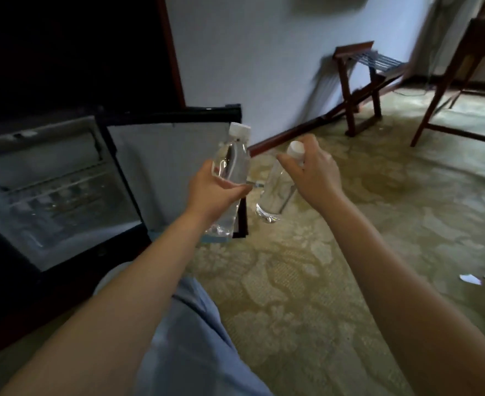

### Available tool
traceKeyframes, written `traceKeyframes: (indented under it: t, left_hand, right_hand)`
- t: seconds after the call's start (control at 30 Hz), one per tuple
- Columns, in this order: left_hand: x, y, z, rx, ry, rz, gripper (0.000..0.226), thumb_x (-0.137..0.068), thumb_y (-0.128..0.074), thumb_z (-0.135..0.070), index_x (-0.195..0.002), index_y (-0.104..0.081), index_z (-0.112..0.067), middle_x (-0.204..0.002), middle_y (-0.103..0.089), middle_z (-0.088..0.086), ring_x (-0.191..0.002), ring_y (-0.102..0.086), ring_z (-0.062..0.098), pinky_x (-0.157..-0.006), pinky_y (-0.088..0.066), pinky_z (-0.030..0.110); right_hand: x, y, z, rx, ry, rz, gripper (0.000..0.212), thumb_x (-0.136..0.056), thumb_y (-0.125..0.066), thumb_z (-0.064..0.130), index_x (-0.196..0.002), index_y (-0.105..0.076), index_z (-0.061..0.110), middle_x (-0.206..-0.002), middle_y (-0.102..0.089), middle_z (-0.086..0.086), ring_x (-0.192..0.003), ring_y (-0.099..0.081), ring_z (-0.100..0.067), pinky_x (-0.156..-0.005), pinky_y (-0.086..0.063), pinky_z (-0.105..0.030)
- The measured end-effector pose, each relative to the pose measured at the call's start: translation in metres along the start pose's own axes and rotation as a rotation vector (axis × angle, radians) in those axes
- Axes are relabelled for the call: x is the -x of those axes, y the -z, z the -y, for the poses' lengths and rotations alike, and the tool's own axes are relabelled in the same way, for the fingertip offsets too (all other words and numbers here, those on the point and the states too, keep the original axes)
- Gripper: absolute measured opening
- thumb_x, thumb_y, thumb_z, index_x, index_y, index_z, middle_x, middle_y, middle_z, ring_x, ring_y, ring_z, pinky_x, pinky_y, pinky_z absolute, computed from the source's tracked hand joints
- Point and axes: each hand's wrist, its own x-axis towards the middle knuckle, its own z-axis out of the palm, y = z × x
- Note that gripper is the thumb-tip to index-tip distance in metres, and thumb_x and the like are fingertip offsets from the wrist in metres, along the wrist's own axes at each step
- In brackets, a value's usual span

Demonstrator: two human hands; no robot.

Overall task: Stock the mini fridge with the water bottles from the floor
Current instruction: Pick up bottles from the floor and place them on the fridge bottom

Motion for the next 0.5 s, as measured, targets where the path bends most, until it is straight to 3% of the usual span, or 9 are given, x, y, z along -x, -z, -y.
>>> traceKeyframes:
  t: [0.17, 0.23, 0.37, 0.5]
  left_hand:
    - [-0.012, 0.087, 0.019, 0.014, 0.052, -0.225, 0.057, -0.067, -0.083, -0.025, -0.108, -0.048, -0.01, -0.103, -0.064, 0.007, -0.097, -0.062, 0.02, -0.083, -0.05, 0.033]
    - [-0.013, 0.122, 0.031, 0.023, 0.081, -0.303, 0.061, -0.068, -0.083, -0.026, -0.114, -0.048, -0.006, -0.111, -0.062, 0.007, -0.103, -0.06, 0.022, -0.087, -0.05, 0.036]
    - [-0.011, 0.186, 0.057, 0.003, 0.148, -0.446, 0.061, -0.07, -0.082, -0.021, -0.116, -0.047, -0.003, -0.086, -0.062, -0.003, -0.093, -0.059, 0.017, -0.083, -0.045, 0.031]
    - [-0.01, 0.237, 0.092, -0.053, 0.215, -0.543, 0.061, -0.071, -0.081, -0.025, -0.117, -0.046, -0.007, -0.088, -0.061, -0.003, -0.087, -0.052, 0.011, -0.078, -0.036, 0.027]
  right_hand:
    - [-0.023, -0.046, 0.08, -0.021, 0.166, 0.118, 0.044, -0.092, -0.053, 0.047, -0.117, -0.046, 0.011, -0.095, -0.052, -0.002, -0.082, -0.044, -0.018, -0.068, -0.029, -0.029]
    - [-0.028, -0.069, 0.111, -0.051, 0.23, 0.161, 0.042, -0.092, -0.054, 0.046, -0.116, -0.045, 0.011, -0.093, -0.052, 0.0, -0.08, -0.045, -0.018, -0.066, -0.03, -0.03]
    - [-0.034, -0.119, 0.162, -0.098, 0.326, 0.25, 0.04, -0.092, -0.054, 0.045, -0.112, -0.045, 0.012, -0.091, -0.054, 0.0, -0.078, -0.05, -0.018, -0.063, -0.033, -0.029]
    - [-0.035, -0.172, 0.201, -0.113, 0.37, 0.353, 0.043, -0.093, -0.052, 0.046, -0.118, -0.044, 0.012, -0.098, -0.055, -0.002, -0.082, -0.05, -0.018, -0.066, -0.036, -0.029]
